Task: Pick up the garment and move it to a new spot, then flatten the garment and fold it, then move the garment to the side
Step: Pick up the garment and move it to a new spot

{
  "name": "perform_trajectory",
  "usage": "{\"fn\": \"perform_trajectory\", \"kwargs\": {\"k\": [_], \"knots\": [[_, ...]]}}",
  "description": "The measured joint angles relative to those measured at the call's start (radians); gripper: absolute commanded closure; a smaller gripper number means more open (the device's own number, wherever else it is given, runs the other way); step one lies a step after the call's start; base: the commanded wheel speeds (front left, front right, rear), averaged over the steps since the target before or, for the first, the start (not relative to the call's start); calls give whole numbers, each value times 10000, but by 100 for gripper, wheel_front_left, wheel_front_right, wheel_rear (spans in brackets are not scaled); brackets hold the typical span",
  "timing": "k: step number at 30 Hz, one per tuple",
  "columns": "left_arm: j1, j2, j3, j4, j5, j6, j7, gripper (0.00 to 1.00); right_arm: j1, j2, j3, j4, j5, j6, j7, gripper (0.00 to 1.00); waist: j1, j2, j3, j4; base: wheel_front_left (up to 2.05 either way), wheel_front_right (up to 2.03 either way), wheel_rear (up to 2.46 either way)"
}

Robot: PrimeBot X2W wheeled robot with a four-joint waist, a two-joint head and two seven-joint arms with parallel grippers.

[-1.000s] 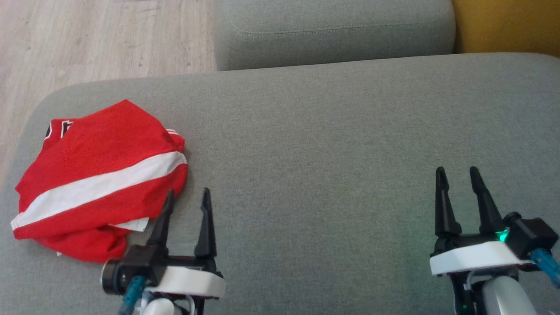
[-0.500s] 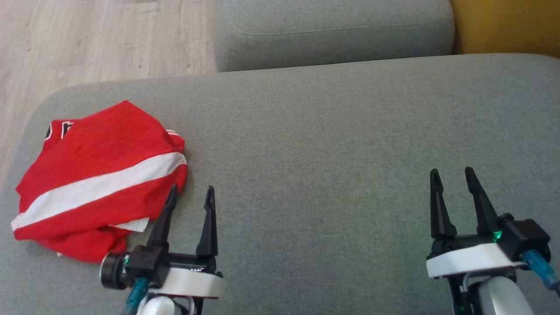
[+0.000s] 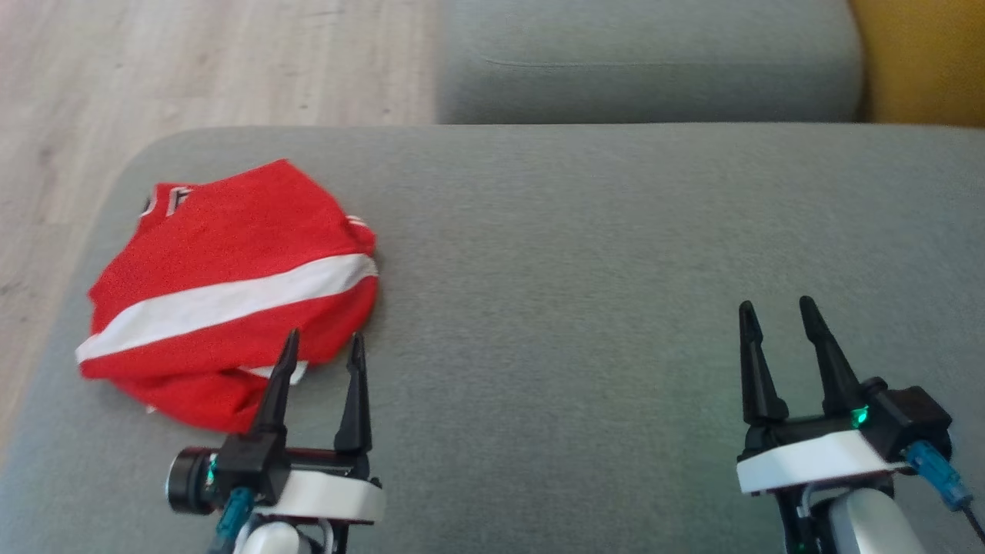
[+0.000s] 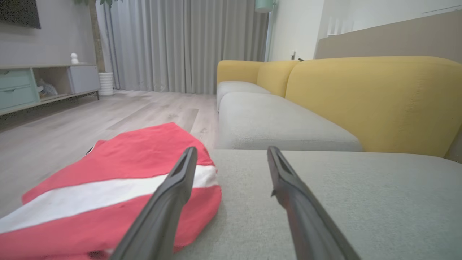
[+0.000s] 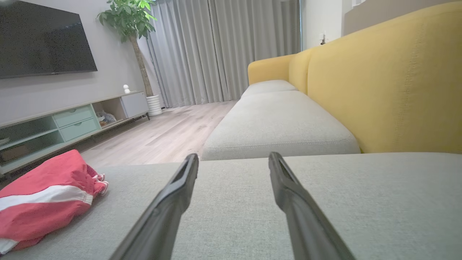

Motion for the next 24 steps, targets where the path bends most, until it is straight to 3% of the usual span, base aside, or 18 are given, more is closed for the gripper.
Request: {"fn": "perform_trajectory", "kwargs": {"k": [24], "knots": [[883, -6, 909, 259, 566, -88, 0, 0, 596, -10, 1450, -73, 583, 0, 0, 0, -1, 0, -738, 2768, 0, 0, 0]]}}
